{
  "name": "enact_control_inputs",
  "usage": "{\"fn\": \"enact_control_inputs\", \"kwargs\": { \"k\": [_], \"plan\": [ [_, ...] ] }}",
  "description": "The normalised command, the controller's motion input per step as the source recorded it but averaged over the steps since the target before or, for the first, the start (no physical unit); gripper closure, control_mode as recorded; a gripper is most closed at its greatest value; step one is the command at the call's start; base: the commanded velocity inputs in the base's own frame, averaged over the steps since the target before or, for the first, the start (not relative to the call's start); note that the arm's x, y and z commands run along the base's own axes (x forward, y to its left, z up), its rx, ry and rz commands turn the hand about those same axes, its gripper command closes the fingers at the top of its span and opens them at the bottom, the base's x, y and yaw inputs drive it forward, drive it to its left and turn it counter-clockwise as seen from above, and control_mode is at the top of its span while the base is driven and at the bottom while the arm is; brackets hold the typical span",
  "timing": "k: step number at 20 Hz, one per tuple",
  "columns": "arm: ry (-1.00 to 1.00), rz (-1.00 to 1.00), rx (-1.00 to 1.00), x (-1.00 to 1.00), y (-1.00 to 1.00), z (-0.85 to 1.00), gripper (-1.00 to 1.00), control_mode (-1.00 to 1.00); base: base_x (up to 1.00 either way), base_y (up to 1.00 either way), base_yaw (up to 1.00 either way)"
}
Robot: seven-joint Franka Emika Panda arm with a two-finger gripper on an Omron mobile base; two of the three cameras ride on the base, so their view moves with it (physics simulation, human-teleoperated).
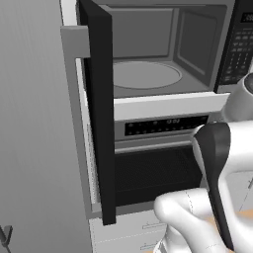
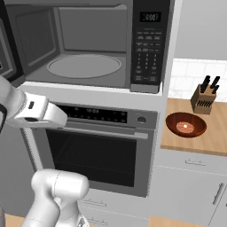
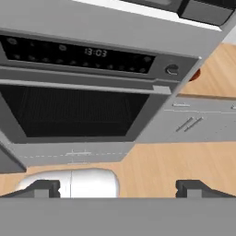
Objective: Open the microwave, place the bowl with waffle inside the microwave, then close the microwave door and turn it on.
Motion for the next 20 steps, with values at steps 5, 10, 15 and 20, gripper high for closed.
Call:
{"fn": "enact_control_inputs", "kwargs": {
  "k": [5,10,15,20],
  "plan": [
    [0.09,-0.06,0.0,0.0,-0.64,-0.09,-1.0,-1.0,0.0,0.0,0.0],
    [0.0,0.0,0.03,-0.17,-0.1,-0.31,-1.0,-1.0,0.0,0.0,0.0],
    [-0.01,0.0,0.08,-0.01,0.0,-0.28,-1.0,-1.0,0.0,0.0,0.0],
    [0.0,0.0,0.0,0.0,0.0,-0.03,-1.0,-1.0,0.0,0.0,0.0]
  ]
}}
